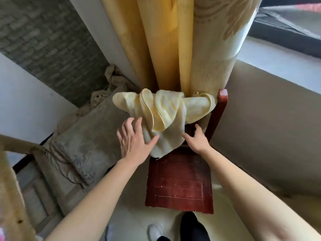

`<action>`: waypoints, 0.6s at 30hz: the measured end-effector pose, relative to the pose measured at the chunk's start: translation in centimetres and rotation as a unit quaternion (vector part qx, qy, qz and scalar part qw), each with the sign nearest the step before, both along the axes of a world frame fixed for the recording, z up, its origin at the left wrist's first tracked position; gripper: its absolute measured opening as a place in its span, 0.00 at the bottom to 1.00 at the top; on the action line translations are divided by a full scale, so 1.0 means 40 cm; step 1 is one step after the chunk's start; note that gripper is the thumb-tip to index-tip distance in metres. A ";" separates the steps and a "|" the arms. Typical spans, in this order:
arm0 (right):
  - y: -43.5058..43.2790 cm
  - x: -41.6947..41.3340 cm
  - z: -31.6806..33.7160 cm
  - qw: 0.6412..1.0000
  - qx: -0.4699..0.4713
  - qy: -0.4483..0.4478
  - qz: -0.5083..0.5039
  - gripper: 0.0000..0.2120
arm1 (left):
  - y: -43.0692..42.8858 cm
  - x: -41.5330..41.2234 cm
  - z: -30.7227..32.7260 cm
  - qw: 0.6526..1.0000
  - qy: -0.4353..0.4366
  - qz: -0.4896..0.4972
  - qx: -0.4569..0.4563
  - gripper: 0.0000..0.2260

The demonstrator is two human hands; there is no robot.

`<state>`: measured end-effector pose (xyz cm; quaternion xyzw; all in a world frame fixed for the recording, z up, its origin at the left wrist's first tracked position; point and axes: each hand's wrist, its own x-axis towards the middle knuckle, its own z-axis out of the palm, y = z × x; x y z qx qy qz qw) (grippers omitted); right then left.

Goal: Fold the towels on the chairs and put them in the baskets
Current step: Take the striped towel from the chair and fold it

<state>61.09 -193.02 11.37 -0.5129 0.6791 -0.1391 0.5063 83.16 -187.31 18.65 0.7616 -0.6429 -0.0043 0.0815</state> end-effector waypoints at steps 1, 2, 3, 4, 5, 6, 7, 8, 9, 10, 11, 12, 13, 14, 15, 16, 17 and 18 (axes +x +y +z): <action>-0.024 0.012 -0.004 0.998 0.019 -0.047 -0.042 0.44 | -0.025 -0.012 -0.008 0.998 -0.038 -0.041 -0.035 0.37; -0.040 0.022 -0.005 0.992 0.036 -0.087 -0.080 0.43 | -0.046 -0.025 -0.014 0.993 -0.061 -0.078 -0.056 0.35; -0.051 0.028 -0.006 0.986 0.044 -0.121 -0.110 0.40 | -0.067 -0.039 -0.020 0.990 -0.078 -0.103 -0.054 0.34; -0.058 0.033 -0.009 0.981 0.045 -0.139 -0.125 0.36 | -0.085 -0.053 -0.027 0.989 -0.093 -0.108 -0.041 0.34; -0.064 0.035 -0.010 0.980 0.040 -0.151 -0.127 0.31 | -0.104 -0.068 -0.030 0.989 -0.105 -0.097 -0.028 0.32; -0.067 0.035 -0.004 0.980 0.037 -0.157 -0.118 0.27 | -0.119 -0.080 -0.031 0.991 -0.109 -0.075 -0.023 0.27; -0.067 0.033 0.004 0.981 0.035 -0.156 -0.105 0.24 | -0.131 -0.088 -0.028 0.994 -0.097 -0.047 -0.030 0.21; -0.067 0.031 0.017 0.984 0.031 -0.151 -0.094 0.21 | -0.142 -0.091 -0.019 0.997 -0.058 -0.020 -0.045 0.15; -0.066 0.029 0.031 0.984 0.029 -0.148 -0.094 0.19 | -0.150 -0.090 -0.008 0.998 -0.005 0.005 -0.054 0.12; -0.062 0.027 0.051 0.982 0.027 -0.151 -0.106 0.18 | -0.154 -0.086 0.000 0.997 0.049 0.019 -0.058 0.12; -0.058 0.025 0.072 0.980 0.023 -0.154 -0.125 0.16 | -0.154 -0.078 0.004 0.994 0.092 0.015 -0.060 0.12; -0.051 0.022 0.095 0.976 0.014 -0.161 -0.149 0.15 | -0.150 -0.070 0.014 0.990 0.121 0.002 -0.071 0.11; -0.039 0.017 0.124 0.970 0.006 -0.170 -0.173 0.15 | -0.139 -0.064 0.031 0.985 0.150 -0.008 -0.087 0.10; -0.025 0.011 0.150 0.965 0.001 -0.172 -0.196 0.15 | -0.127 -0.054 0.048 0.976 0.192 -0.008 -0.103 0.10; -0.012 0.002 0.171 0.962 -0.003 -0.167 -0.214 0.15 | -0.117 -0.047 0.068 0.962 0.248 0.005 -0.113 0.11; 0.006 -0.008 0.195 0.960 -0.005 -0.160 -0.229 0.15 | -0.103 -0.040 0.087 0.943 0.309 0.035 -0.121 0.12; 0.033 -0.016 0.222 0.957 -0.003 -0.156 -0.246 0.14 | -0.084 -0.030 0.108 0.920 0.365 0.077 -0.118 0.13; 0.062 -0.023 0.240 0.953 0.004 -0.154 -0.260 0.14 | -0.063 -0.020 0.122 0.897 0.412 0.124 -0.106 0.13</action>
